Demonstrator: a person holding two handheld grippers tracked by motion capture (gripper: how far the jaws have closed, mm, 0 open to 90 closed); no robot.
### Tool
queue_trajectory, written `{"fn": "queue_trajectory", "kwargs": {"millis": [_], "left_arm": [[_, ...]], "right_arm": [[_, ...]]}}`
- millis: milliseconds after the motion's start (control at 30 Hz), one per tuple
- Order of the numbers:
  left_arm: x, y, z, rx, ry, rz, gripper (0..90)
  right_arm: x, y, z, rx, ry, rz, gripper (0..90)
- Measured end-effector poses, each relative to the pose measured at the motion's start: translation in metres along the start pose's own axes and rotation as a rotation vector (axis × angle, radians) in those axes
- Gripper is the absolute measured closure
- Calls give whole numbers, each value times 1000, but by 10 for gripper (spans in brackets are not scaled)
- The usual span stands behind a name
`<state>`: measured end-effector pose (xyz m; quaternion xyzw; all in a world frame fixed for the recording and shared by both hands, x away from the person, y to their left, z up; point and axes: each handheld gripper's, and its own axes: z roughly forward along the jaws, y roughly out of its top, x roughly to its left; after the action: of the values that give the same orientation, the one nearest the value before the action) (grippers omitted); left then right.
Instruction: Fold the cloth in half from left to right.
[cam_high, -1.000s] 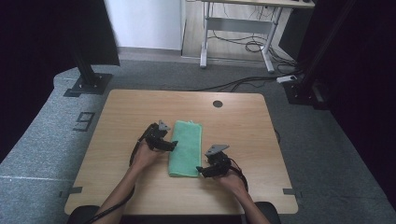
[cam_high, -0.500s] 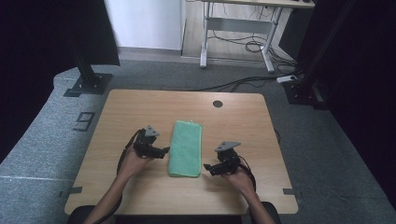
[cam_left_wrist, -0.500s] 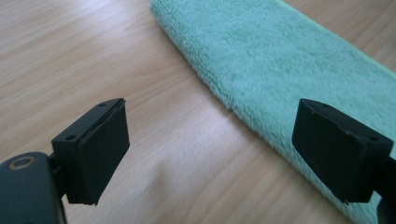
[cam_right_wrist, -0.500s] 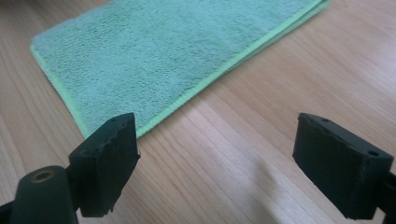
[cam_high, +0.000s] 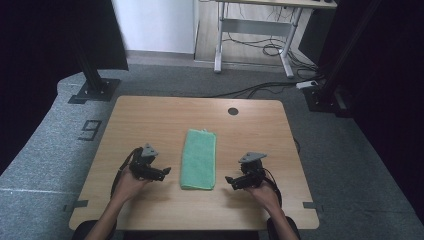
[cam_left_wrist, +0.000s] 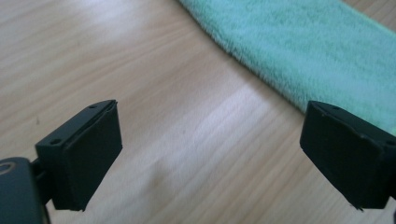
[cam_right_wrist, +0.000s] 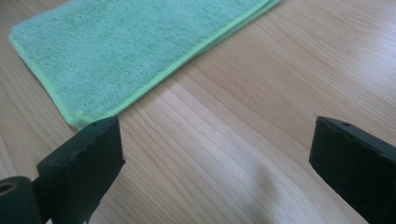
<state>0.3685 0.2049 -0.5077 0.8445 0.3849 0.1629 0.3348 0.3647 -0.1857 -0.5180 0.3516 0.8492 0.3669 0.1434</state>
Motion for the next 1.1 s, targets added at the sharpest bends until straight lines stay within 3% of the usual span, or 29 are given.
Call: {"fn": "queue_trajectory", "kwargs": {"millis": [333,567,700,867,1100], "left_arm": [[5,-30,-4,19,18,-30,0],[4,-44,1,39,19,-28,0],[3,-49,6,60,29,-20,0],[7,-52,7,44,11,-42,0],[8,-53,7,44,8,-42,0]], "right_arm": [[-16,-19,-11,-3,-46,47,0],[-23,-32,-10,32,-72,57,0],[-26,-38,-6,47,-72,67,0],[-30,-45,-2,47,-70,94,0],[-31,-50,1,31,-88,78,0]]}}
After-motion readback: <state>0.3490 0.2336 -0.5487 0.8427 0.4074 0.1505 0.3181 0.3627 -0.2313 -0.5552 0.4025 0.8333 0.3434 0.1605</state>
